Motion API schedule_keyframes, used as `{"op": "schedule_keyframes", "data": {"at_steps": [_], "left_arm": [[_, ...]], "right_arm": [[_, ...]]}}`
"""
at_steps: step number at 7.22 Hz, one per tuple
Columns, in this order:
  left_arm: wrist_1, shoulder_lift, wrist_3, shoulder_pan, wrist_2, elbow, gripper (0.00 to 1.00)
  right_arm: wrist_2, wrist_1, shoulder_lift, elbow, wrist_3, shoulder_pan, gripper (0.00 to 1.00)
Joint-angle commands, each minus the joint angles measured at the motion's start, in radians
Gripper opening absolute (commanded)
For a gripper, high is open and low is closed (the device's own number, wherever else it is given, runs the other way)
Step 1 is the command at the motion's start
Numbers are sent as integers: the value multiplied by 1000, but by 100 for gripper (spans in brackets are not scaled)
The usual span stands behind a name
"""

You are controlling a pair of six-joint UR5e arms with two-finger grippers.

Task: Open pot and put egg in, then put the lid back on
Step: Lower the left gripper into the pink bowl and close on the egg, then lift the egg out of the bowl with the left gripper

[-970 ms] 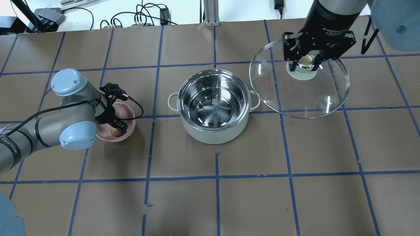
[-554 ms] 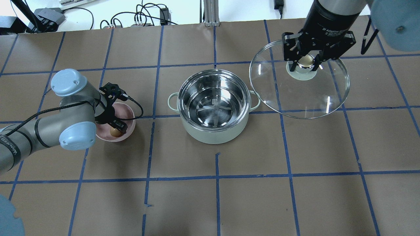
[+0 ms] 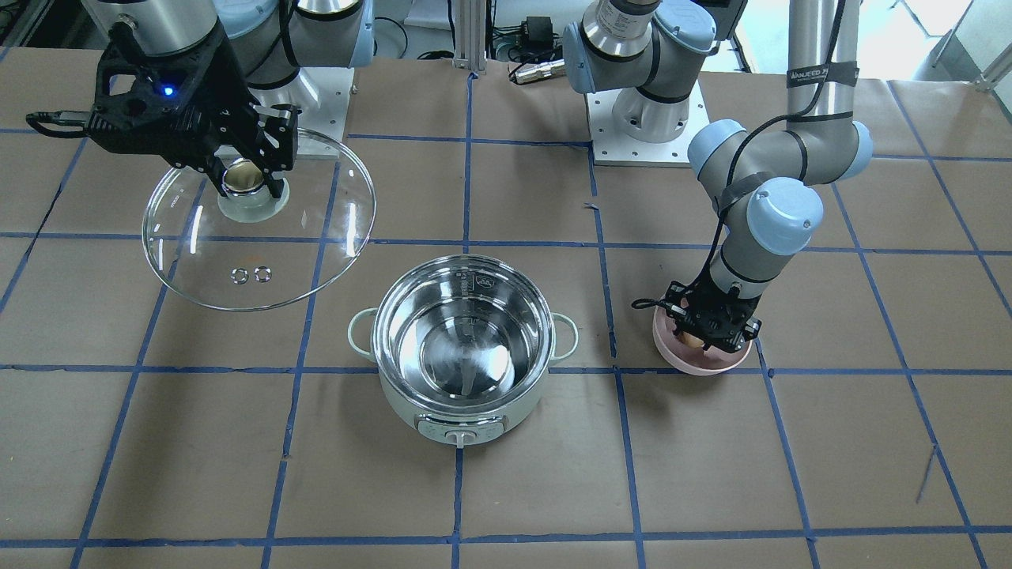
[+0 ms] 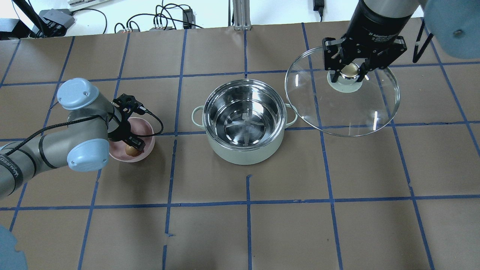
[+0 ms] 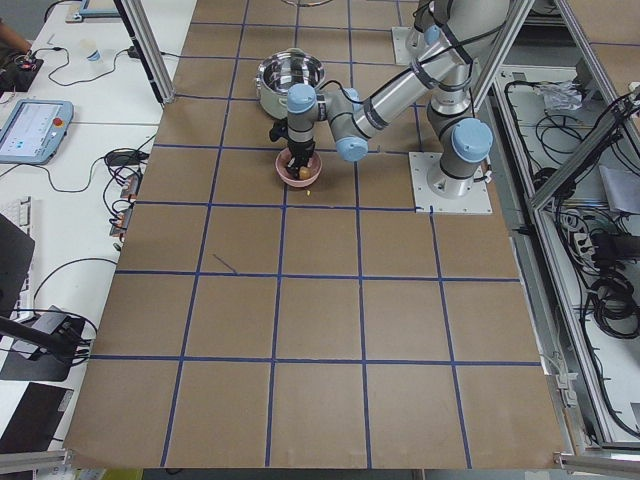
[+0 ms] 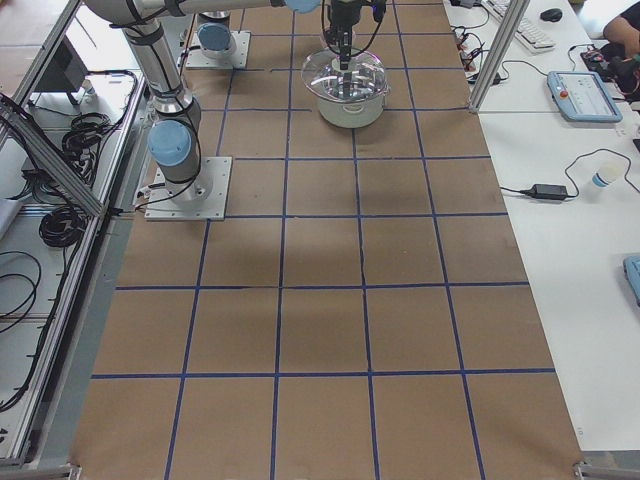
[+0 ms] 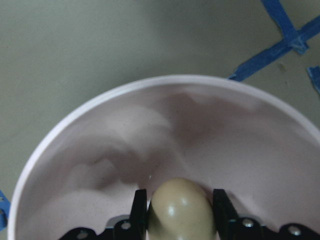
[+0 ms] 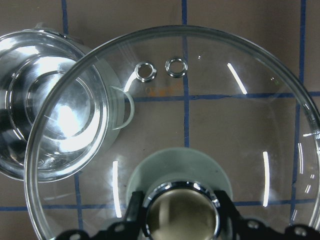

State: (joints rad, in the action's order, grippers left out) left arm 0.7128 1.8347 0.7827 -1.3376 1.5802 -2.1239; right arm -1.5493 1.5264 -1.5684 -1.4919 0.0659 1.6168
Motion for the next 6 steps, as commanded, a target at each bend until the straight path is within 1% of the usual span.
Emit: {"op": "schedule_keyframes", "data": {"at_steps": [1, 2, 3, 4, 5, 6], "left_arm": [[2, -23, -11, -2, 3, 9, 29], [17, -50, -13, -2, 6, 16, 28], [80, -93, -51, -2, 0, 25, 28], [140, -112, -100, -12, -2, 54, 29], [174, -121, -118, -23, -3, 86, 28], [216, -132, -156, -26, -23, 125, 29]], "right_arm": [[0, 0, -1, 1, 0, 2, 4], [0, 0, 1, -1, 0, 0, 4], [0, 0, 1, 1, 0, 0, 4], [0, 0, 1, 1, 0, 2, 4], [0, 0, 1, -1, 0, 0, 4], [0, 0, 1, -1, -1, 0, 4]]}}
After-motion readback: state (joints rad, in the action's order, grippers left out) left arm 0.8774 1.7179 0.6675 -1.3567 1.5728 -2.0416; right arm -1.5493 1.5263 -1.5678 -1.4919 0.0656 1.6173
